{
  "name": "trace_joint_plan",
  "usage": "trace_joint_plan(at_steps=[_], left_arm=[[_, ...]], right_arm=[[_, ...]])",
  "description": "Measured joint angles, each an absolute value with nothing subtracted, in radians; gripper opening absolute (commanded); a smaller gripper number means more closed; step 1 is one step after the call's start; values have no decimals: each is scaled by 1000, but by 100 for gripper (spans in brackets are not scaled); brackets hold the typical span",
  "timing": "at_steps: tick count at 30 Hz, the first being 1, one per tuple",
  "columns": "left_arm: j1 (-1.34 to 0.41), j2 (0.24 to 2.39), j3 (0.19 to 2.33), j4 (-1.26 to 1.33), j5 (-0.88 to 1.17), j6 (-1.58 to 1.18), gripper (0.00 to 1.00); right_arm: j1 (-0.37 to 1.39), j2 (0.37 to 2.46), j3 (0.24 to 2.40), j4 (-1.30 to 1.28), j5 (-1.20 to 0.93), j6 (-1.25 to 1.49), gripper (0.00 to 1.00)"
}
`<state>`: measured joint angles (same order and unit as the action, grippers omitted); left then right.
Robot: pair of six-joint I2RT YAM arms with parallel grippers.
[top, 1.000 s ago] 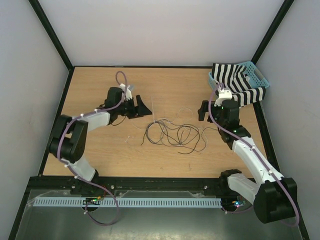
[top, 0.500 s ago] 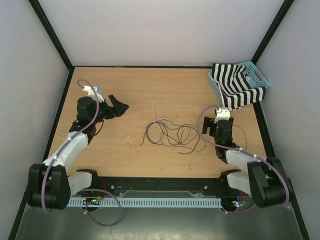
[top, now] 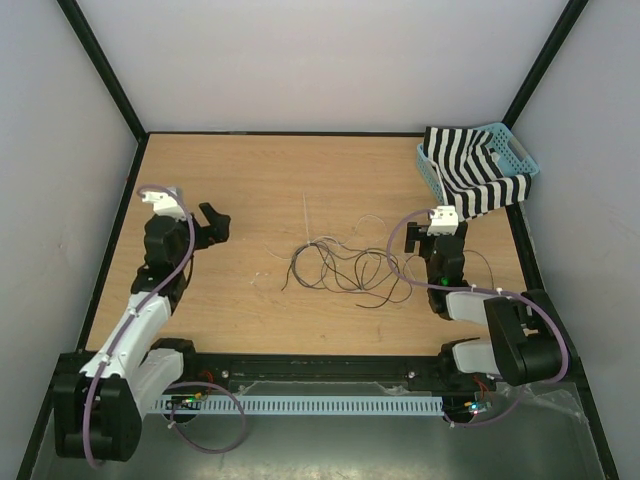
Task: Zip-tie the wires
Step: Reset both arms
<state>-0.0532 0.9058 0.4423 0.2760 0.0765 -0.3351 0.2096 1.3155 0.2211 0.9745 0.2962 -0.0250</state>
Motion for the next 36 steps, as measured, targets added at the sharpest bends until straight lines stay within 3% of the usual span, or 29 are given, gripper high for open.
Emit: trace_joint_plan(at_steps=[10,18,27,33,36], left_arm=[[108,914,439,252,-9,-385,99],[178,1139,469,248,-13,-311,99],[150,1377,450,493,-25,-166,99],[-4,1515,339,813,-53,-12,99],[-41,1547,340,829,-59,32,99]], right_arm=[[210,1273,176,1013,273,-110,99],[210,1268,155,1044,269,-130,99],[210,1257,143,1063,265,-132,99],[210,1253,113,1116,210,-99,99],[210,1332,106,1220,178,-89,99]])
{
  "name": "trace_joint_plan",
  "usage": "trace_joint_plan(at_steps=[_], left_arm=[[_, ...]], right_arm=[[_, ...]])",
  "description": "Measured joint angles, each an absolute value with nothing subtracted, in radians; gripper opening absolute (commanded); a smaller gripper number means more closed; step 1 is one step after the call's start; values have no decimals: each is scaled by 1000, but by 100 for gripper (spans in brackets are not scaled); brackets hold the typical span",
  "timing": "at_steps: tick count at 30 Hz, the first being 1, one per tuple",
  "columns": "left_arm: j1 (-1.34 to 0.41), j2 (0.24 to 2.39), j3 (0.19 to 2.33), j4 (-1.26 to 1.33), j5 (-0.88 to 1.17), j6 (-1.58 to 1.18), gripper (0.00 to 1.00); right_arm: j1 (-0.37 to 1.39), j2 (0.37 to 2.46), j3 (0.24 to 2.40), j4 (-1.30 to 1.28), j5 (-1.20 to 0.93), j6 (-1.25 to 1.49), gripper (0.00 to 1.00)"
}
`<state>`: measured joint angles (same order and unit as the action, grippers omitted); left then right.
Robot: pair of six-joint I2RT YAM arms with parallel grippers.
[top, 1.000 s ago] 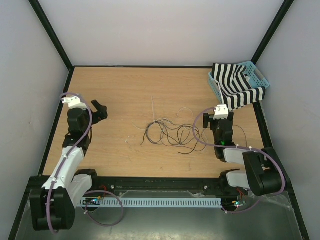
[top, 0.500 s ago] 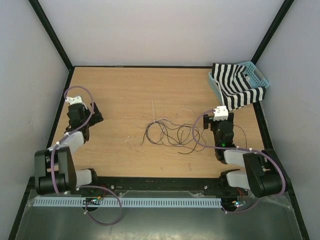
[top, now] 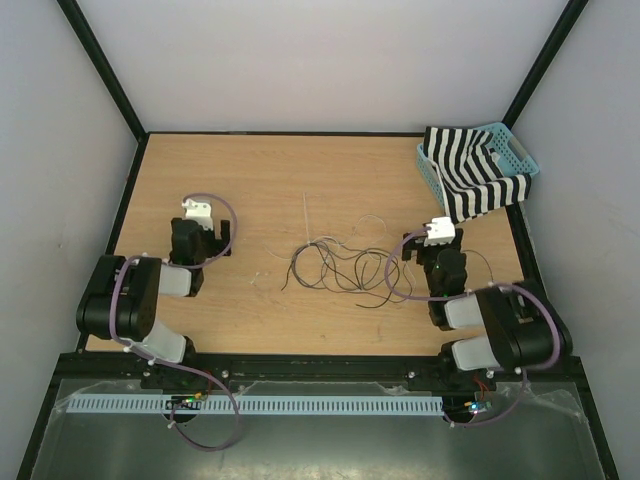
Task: Zip-tie the wires
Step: Reset both arms
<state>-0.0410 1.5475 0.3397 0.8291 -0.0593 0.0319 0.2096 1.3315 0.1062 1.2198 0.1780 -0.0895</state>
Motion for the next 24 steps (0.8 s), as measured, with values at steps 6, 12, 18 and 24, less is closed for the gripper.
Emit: trace_joint_plan(at_steps=[6,12,18,24], left_arm=[[-21,1547,375,855,-95,44,99],[-17,1547,376,855,-106,45,99],[-17,1547,376,855,-106,46,99],[-17,1547,376,855,-110,49,99]], right_arm=[[210,1505,111,1304,178,-73,99],[210,1507,169,1296,229,-47,99],[210,1507,169,1289,240,-41,99],[210,1507,169,1288,244,-41,99]])
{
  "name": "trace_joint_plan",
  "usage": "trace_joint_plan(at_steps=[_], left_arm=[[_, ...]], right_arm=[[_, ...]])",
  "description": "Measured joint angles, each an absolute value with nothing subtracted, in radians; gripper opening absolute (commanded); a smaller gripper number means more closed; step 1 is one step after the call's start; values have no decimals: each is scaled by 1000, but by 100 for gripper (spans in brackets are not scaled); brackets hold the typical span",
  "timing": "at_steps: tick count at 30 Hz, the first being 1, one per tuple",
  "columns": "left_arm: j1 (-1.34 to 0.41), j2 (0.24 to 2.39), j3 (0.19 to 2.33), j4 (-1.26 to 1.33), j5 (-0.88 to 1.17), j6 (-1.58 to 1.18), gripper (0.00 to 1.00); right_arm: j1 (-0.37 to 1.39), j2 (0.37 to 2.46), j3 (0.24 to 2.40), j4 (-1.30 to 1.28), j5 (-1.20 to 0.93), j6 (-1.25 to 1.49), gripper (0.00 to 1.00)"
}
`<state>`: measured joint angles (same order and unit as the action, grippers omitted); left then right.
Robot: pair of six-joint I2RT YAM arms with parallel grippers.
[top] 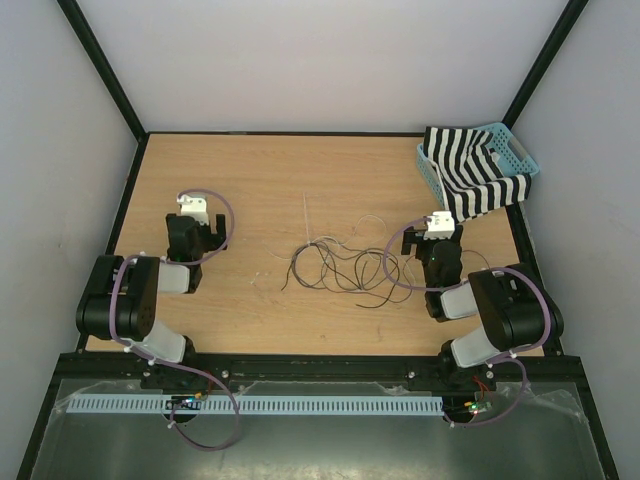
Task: Zip-tie the wires
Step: Reset both arms
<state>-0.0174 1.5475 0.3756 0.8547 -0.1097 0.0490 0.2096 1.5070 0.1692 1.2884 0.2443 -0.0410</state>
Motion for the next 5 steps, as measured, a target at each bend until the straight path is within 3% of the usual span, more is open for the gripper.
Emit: trace_joint_plan(at_steps=[5], left_arm=[[-17,1547,376,855,-110,50,99]], right_arm=[[210,1507,169,1288,245,-41,99]])
